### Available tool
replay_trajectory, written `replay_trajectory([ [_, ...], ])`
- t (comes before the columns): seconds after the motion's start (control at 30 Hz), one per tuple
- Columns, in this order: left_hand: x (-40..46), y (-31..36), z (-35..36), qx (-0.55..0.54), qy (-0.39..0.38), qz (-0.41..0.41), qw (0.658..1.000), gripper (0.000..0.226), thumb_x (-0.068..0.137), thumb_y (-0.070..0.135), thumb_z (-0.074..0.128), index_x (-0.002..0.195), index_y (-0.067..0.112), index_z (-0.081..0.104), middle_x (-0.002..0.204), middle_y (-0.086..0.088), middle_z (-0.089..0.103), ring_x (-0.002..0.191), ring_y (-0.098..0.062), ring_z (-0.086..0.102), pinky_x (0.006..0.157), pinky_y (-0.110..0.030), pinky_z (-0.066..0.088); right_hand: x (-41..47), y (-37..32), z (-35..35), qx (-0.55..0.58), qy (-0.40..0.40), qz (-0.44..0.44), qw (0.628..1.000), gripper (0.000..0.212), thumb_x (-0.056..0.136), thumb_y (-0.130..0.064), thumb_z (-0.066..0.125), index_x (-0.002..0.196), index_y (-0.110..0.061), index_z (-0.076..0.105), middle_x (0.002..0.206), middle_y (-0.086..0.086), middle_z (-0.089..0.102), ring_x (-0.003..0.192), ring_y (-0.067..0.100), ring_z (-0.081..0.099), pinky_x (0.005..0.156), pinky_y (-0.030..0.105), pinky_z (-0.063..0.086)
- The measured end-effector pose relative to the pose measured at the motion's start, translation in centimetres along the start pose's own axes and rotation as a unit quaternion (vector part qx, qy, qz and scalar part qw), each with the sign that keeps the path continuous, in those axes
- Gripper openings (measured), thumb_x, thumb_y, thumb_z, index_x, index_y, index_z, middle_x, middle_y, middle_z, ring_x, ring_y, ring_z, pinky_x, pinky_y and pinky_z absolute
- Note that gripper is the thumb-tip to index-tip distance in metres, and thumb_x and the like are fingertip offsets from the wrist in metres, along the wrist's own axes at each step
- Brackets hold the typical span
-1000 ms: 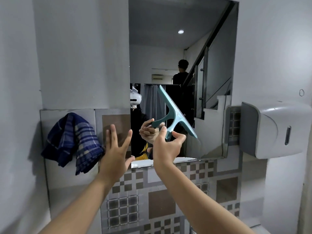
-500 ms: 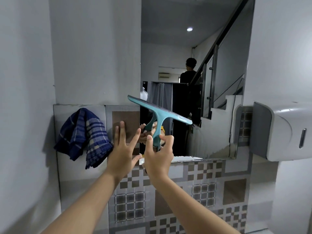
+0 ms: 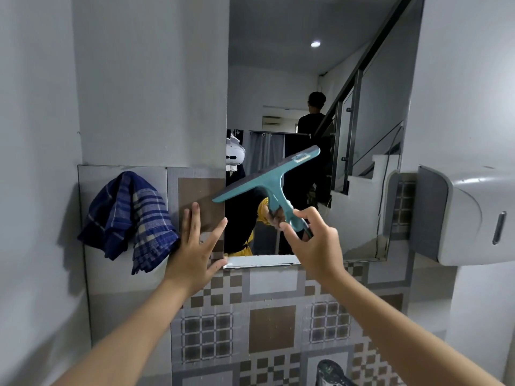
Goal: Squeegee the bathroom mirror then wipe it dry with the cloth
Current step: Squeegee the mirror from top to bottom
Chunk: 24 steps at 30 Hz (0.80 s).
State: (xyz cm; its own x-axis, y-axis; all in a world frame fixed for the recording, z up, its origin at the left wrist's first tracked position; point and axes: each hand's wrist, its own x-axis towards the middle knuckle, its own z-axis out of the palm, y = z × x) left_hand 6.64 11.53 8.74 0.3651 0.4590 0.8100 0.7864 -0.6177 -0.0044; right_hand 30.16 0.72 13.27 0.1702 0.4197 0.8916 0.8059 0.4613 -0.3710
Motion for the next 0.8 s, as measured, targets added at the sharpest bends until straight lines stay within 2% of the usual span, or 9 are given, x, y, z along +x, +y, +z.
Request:
replay_trajectory([
  [0.17, -0.1, -0.2, 0.1, 0.021, -0.006, 0.003, 1.000, 0.092, 0.077, 0.048, 0.067, 0.147, 0.038, 0.007, 0.155, -0.012, -0.024, 0.141, -0.036, -0.021, 0.104, -0.056, 0.028, 1.3, 1.7, -1.9, -0.030, -0.027, -0.034, 0.999, 0.030, 0.083, -0.030, 0.074, 0.104, -0.014, 0.061, 0.066, -0.011, 0.058, 0.039, 0.006, 0.045, 0.039, 0.016, 0.035],
  [0.3, -0.2, -0.2, 0.1, 0.032, -0.012, -0.001, 0.999, 0.091, 0.077, 0.050, 0.066, 0.147, 0.037, 0.010, 0.155, -0.014, -0.023, 0.141, -0.036, -0.020, 0.101, -0.057, 0.033, 1.9, 2.7, -3.1, -0.036, -0.046, -0.053, 0.997, 0.031, 0.082, -0.029, 0.075, 0.105, -0.014, 0.060, 0.066, -0.007, 0.061, 0.043, 0.019, 0.054, 0.038, 0.033, 0.048],
  [0.4, -0.3, -0.1, 0.0, 0.035, -0.012, 0.000, 0.999, 0.090, 0.076, 0.050, 0.067, 0.147, 0.036, 0.013, 0.155, -0.016, -0.019, 0.142, -0.037, -0.018, 0.097, -0.057, 0.039, 2.2, 3.7, -4.1, -0.050, -0.055, -0.066, 0.995, 0.031, 0.082, -0.030, 0.075, 0.105, -0.015, 0.060, 0.064, -0.003, 0.063, 0.042, 0.027, 0.053, 0.039, 0.040, 0.049],
  [0.47, -0.3, 0.0, -0.1, 0.040, -0.010, -0.003, 0.999, 0.090, 0.076, 0.050, 0.067, 0.147, 0.035, 0.014, 0.155, -0.016, -0.020, 0.142, -0.037, -0.017, 0.096, -0.057, 0.040, 2.4, 4.5, -4.9, -0.066, -0.061, -0.073, 0.993, 0.032, 0.081, -0.031, 0.075, 0.106, -0.016, 0.060, 0.064, -0.005, 0.063, 0.041, 0.026, 0.052, 0.037, 0.038, 0.047],
  [0.57, -0.3, 0.1, -0.1, 0.041, -0.010, -0.010, 0.999, 0.089, 0.076, 0.050, 0.067, 0.147, 0.036, 0.014, 0.155, -0.013, -0.023, 0.141, -0.035, -0.020, 0.094, -0.058, 0.042, 2.3, 5.7, -6.2, -0.085, -0.059, -0.077, 0.992, 0.032, 0.080, -0.028, 0.077, 0.105, -0.014, 0.062, 0.054, -0.021, 0.046, 0.037, 0.011, 0.040, 0.040, 0.023, 0.034],
  [0.67, -0.2, 0.3, -0.2, 0.036, -0.009, -0.010, 0.999, 0.087, 0.076, 0.049, 0.066, 0.146, 0.035, 0.018, 0.156, -0.013, -0.021, 0.142, -0.036, -0.017, 0.089, -0.056, 0.047, 2.0, 7.3, -7.9, -0.098, -0.057, -0.072, 0.991, 0.031, 0.078, -0.024, 0.079, 0.102, -0.011, 0.065, 0.049, -0.022, 0.037, 0.038, 0.000, 0.033, 0.042, 0.019, 0.028],
  [0.73, -0.2, 0.3, -0.2, 0.041, -0.009, -0.006, 0.999, 0.087, 0.075, 0.048, 0.067, 0.146, 0.033, 0.021, 0.156, -0.016, -0.018, 0.142, -0.038, -0.014, 0.089, -0.057, 0.046, 1.7, 8.6, -9.1, -0.106, -0.060, -0.068, 0.990, 0.031, 0.078, -0.026, 0.078, 0.102, -0.012, 0.065, 0.050, -0.022, 0.037, 0.038, 0.001, 0.033, 0.041, 0.020, 0.029],
  [0.8, -0.2, 0.3, -0.2, 0.045, -0.011, -0.010, 0.999, 0.087, 0.074, 0.048, 0.068, 0.146, 0.033, 0.021, 0.156, -0.015, -0.020, 0.142, -0.038, -0.016, 0.092, -0.058, 0.043, 1.4, 10.0, -10.3, -0.113, -0.057, -0.060, 0.990, 0.030, 0.078, -0.031, 0.076, 0.101, -0.015, 0.063, 0.050, -0.018, 0.039, 0.038, 0.010, 0.034, 0.041, 0.024, 0.030],
])
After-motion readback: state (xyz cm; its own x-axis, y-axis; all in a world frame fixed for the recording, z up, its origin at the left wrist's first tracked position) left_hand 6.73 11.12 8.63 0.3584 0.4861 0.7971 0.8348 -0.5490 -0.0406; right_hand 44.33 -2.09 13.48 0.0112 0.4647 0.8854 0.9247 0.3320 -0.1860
